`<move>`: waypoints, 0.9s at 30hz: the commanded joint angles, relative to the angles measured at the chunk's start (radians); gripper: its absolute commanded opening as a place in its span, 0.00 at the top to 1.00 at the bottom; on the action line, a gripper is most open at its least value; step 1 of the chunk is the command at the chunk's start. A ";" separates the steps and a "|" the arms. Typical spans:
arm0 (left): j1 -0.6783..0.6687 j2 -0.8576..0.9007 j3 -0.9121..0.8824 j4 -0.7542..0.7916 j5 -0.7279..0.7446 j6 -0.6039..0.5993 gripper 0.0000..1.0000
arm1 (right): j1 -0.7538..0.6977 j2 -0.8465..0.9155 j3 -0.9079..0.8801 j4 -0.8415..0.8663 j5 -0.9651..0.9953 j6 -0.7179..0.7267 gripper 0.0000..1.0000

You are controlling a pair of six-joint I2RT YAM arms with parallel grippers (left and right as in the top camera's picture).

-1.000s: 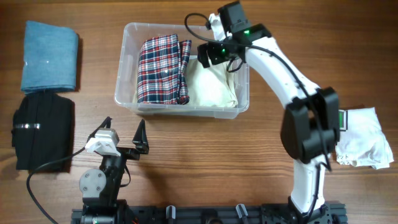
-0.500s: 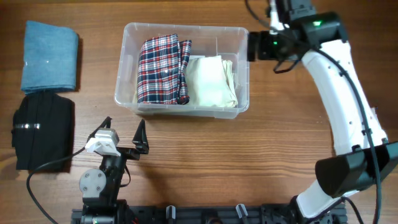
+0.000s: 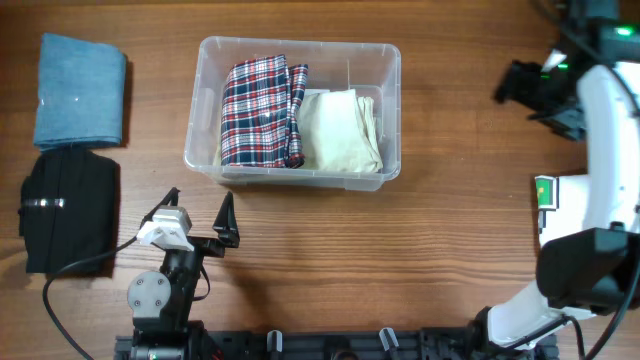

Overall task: Pack container
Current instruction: 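Reach the right gripper to the white cloth with green tag and grasp it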

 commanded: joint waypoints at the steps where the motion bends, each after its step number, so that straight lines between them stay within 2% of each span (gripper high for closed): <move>1: -0.002 -0.007 -0.005 -0.004 -0.003 -0.006 0.00 | -0.180 0.002 -0.005 -0.057 0.025 0.126 0.00; 5: -0.002 -0.007 -0.005 -0.004 -0.003 -0.006 0.00 | -0.441 0.001 -0.110 -0.077 0.013 0.233 0.00; 10: -0.002 -0.007 -0.005 -0.004 -0.003 -0.006 0.00 | -0.666 0.000 -0.447 0.141 -0.131 0.229 0.00; 12: -0.002 -0.007 -0.005 -0.004 -0.003 -0.006 0.00 | -0.745 0.000 -0.533 0.207 -0.125 0.158 0.00; 17: -0.002 -0.007 -0.005 -0.004 -0.003 -0.006 0.00 | -0.810 -0.006 -0.612 0.315 -0.002 0.046 0.01; 22: -0.002 -0.007 -0.005 -0.004 -0.003 -0.006 0.00 | -0.809 -0.006 -0.716 0.509 -0.058 -0.087 0.01; 27: -0.002 -0.007 -0.005 -0.004 -0.003 -0.006 0.00 | -0.809 -0.006 -0.740 0.577 -0.058 -0.130 0.01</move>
